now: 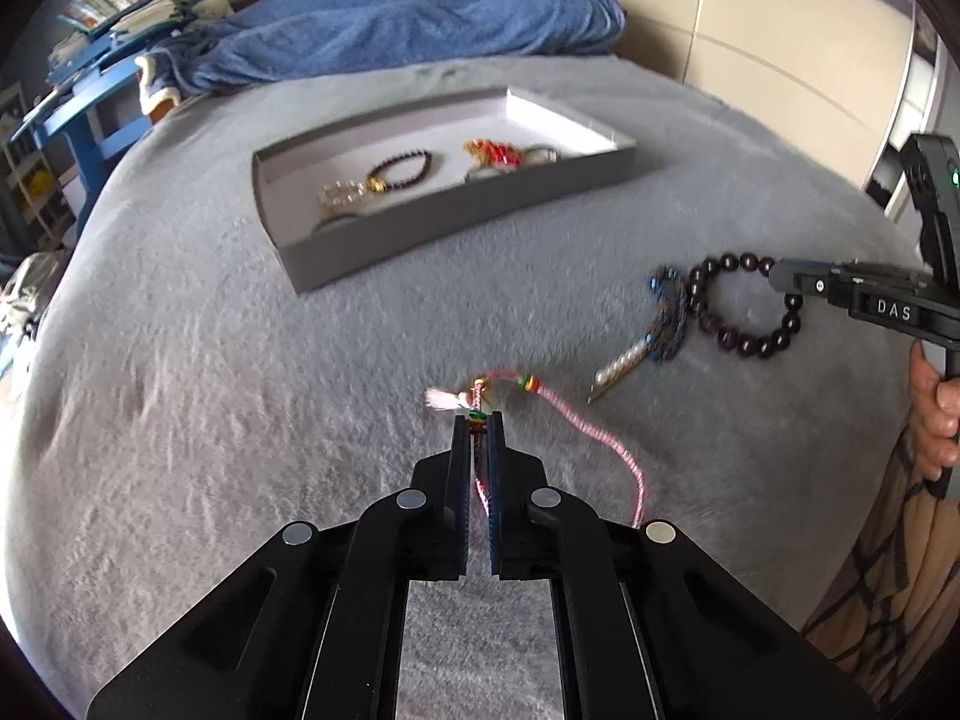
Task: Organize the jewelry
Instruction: 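Grasp the pink cord bracelet with the left tool while the right tool grasps the black bead bracelet, then carry both bracelets into the grey tray and open both tools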
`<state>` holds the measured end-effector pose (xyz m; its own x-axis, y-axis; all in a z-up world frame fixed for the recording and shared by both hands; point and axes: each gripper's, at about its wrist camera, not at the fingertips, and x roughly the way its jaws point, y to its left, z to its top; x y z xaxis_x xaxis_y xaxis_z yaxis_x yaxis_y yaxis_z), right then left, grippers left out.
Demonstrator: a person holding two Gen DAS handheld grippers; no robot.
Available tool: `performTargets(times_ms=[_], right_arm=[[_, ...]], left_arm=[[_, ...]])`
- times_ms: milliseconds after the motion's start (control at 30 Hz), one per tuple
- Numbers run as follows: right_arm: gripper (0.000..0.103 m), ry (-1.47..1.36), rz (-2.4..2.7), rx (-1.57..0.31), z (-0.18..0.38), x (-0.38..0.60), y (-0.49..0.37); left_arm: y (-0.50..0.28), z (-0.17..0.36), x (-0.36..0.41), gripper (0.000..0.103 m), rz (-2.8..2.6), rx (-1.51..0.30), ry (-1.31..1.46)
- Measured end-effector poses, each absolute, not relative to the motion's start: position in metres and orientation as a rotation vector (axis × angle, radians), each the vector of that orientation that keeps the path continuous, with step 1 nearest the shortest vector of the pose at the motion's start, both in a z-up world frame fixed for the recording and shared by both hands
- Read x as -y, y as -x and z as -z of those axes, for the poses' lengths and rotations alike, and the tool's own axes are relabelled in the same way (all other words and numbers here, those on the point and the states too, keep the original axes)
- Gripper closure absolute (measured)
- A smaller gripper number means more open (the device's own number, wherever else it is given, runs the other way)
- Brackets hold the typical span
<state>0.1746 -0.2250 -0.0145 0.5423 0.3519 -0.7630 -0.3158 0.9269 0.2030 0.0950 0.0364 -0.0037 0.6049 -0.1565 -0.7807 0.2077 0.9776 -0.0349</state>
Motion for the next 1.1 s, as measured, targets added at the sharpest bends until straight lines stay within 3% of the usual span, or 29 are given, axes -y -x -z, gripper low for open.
performTargets(times_ms=[300,1100], right_arm=[[0.089,-0.189,-0.44,-0.855,-0.007,0.234,-0.176],[0.089,-0.27,-0.584,-0.671,-0.075,0.201,-0.188]], left_arm=[[-0.097,-0.027,-0.056,0.098,0.235,-0.806,0.112],[-0.146,-0.07,-0.059,0.098,0.244,-0.651,0.131]])
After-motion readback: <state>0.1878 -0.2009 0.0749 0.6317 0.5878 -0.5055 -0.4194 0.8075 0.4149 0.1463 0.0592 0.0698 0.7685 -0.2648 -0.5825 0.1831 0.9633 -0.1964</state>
